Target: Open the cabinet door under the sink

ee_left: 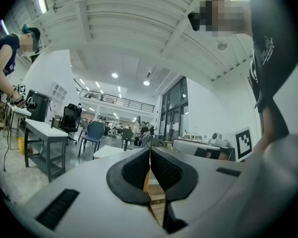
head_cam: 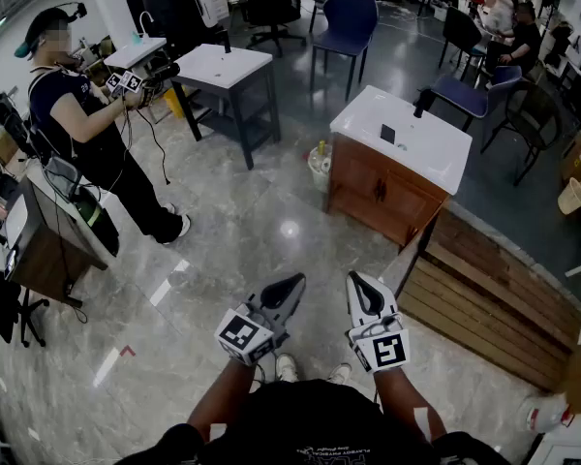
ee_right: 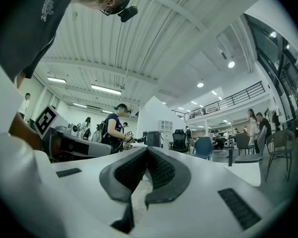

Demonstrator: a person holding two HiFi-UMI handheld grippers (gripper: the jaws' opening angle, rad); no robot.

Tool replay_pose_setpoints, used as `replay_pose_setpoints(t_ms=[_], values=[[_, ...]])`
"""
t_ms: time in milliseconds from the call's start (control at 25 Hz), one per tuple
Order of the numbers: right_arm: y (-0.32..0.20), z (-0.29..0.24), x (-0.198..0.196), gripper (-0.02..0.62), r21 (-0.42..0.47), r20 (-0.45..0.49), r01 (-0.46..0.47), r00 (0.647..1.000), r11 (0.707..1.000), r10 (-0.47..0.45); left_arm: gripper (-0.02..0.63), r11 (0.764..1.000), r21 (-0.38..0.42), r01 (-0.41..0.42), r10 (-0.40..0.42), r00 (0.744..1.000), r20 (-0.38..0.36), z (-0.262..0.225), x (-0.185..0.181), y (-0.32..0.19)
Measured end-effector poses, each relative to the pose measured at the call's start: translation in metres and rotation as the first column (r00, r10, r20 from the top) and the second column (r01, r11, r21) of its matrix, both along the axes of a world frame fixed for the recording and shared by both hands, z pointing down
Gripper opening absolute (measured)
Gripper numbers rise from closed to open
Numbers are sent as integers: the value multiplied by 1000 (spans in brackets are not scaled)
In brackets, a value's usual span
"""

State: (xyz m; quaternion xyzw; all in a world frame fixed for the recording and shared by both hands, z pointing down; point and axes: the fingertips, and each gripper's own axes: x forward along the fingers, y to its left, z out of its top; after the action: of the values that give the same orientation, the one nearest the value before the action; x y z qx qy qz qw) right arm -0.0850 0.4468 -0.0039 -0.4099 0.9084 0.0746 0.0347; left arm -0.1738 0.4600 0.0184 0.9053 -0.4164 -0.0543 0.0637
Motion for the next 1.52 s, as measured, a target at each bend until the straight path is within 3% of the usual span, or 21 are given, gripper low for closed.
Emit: replay_pose_setpoints(t_ms=[760, 920, 1200, 1520], values=[[-17, 7, -45, 23, 3, 29, -105, 994, 994, 105, 25, 999, 7, -40, 40, 999, 9, -2, -59, -21], [-29, 9, -45, 23, 1, 30, -103, 994, 995, 103, 25, 997, 12, -71, 71, 997, -16, 1, -53, -37], [-76, 21, -28, 23, -25, 35, -107, 994, 994, 108, 25, 995, -13, -102, 102, 995, 8, 12, -28, -84], [-146, 41, -4, 23, -61, 2, -95, 995, 994, 95, 25, 999, 14, -45, 44, 997, 68, 5, -6, -167]])
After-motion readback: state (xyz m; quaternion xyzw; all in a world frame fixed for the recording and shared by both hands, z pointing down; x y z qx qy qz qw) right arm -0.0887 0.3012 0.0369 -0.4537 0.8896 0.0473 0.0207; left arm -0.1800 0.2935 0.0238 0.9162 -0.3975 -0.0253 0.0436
